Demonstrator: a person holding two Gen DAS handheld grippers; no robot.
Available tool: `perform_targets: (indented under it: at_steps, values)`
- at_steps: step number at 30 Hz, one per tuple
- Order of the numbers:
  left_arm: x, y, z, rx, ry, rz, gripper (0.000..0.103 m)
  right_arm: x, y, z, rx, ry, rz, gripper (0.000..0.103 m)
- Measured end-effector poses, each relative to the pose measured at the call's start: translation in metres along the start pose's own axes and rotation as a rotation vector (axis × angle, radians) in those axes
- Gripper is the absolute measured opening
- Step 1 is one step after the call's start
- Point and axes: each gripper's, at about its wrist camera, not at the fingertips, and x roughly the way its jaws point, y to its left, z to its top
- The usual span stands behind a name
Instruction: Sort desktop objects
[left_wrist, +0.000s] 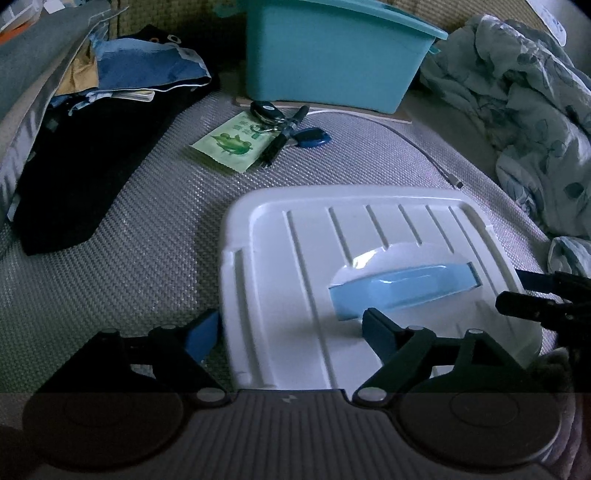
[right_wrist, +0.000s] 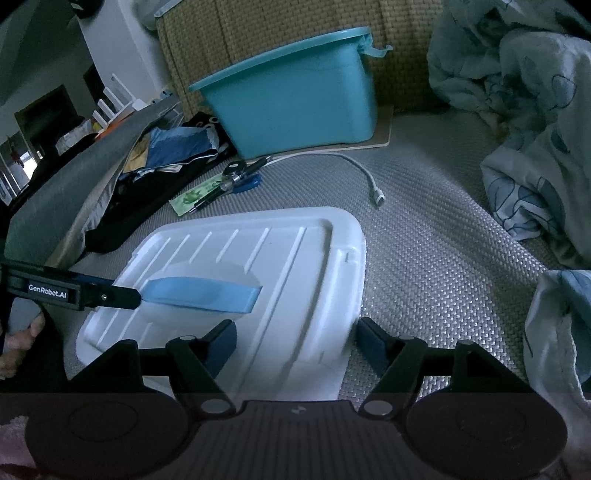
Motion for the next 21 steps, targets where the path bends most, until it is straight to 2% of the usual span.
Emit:
perform_targets:
  at_steps: [4, 10, 15, 21]
  values:
    - [0.002, -0.006, 0.000, 0.023, 0.005, 0.018, 0.091, 0.000, -0.006, 0.001, 0.041, 0.000, 0.026, 0.078]
    - [0.003, -0.007, 0.000, 0.017, 0.001, 0.023, 0.091, 0.003, 0.003, 0.002, 0.005, 0.014, -0.001, 0.081]
    - [0.004, -0.009, 0.000, 0.020, 0.001, 0.027, 0.094, 0.005, 0.003, 0.005, 0.035, 0.026, 0.002, 0.085]
    - [0.005, -0.009, 0.000, 0.018, -0.007, 0.031, 0.094, 0.011, 0.017, 0.005, 0.013, 0.030, -0.070, 0.087]
